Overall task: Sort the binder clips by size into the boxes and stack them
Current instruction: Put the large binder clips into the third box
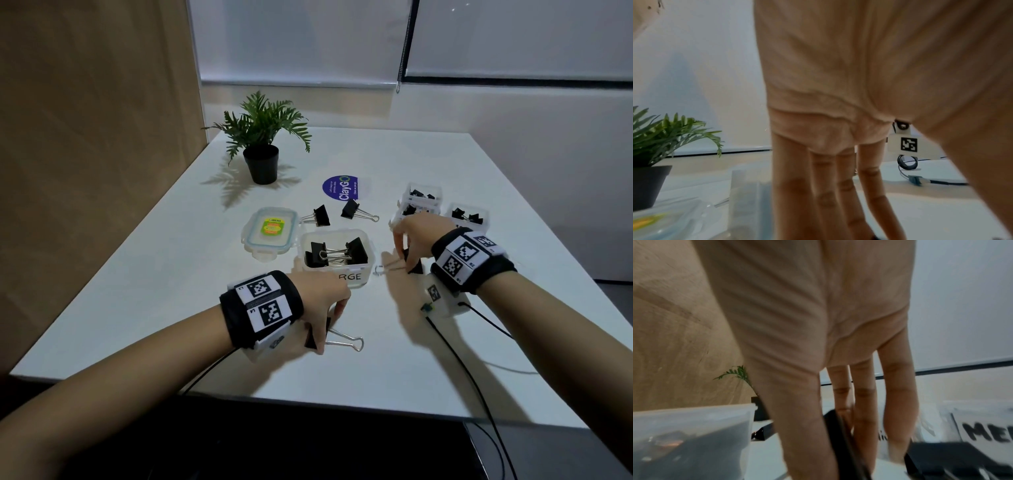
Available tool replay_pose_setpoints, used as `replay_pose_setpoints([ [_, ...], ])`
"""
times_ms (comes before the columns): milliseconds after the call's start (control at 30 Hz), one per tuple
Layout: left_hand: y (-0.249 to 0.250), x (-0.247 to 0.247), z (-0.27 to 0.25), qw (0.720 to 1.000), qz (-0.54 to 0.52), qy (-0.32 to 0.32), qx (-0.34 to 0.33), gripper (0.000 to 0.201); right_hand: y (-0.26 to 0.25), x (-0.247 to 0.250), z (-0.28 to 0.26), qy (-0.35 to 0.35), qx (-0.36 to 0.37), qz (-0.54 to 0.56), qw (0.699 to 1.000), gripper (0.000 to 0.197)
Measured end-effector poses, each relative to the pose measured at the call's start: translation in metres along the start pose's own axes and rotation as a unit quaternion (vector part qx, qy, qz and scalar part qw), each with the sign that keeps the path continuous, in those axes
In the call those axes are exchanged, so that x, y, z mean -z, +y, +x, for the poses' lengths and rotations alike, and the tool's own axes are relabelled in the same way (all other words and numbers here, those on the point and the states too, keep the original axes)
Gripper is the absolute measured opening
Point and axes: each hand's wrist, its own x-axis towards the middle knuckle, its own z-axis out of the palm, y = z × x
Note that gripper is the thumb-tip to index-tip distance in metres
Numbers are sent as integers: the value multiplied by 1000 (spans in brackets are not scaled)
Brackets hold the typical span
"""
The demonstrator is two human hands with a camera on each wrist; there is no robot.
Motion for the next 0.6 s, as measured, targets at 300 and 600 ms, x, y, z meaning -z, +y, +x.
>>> replay_pose_setpoints([
  [300, 2, 27, -9, 992, -53, 83, -81, 17, -10, 25, -13, 259, -29, 42, 965, 14],
  [600, -39, 57, -16, 929, -133, 342, 48, 14, -24, 24, -18, 292, 23, 162, 942, 11],
])
